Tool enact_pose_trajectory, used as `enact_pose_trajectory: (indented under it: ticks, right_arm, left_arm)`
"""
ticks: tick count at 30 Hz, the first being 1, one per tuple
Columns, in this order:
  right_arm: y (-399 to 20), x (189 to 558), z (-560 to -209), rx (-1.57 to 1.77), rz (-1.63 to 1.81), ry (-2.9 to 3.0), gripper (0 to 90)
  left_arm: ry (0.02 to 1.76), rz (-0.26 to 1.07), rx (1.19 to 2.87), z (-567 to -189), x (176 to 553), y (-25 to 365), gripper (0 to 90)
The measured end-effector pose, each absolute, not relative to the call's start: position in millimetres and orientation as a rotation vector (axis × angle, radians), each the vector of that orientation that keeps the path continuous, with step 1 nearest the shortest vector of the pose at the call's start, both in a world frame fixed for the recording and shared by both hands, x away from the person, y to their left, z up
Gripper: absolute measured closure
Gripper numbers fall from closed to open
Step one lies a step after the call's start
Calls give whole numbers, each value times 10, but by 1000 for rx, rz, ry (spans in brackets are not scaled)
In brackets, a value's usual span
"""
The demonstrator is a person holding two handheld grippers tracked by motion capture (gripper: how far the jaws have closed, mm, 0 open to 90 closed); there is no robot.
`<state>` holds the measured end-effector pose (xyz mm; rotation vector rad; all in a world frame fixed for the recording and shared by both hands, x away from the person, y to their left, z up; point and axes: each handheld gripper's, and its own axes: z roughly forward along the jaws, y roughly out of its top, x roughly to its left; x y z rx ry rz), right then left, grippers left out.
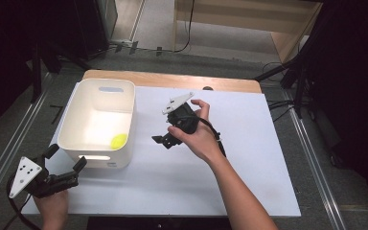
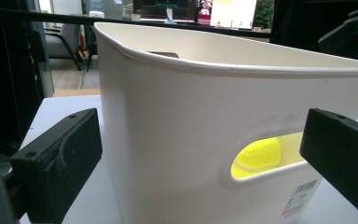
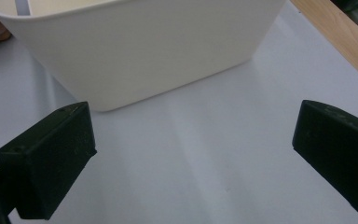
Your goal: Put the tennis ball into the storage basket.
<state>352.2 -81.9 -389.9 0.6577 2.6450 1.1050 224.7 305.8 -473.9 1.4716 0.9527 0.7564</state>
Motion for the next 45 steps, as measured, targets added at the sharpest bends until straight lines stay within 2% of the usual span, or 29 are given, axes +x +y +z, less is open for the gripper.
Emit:
enact_pose_trajectory:
  ticks: [45]
  right_arm:
    - [-1613,3164,-4247,831,1153,2543,0]
  left_arm:
    - [947,788,1494,-4749,2234,3015,0]
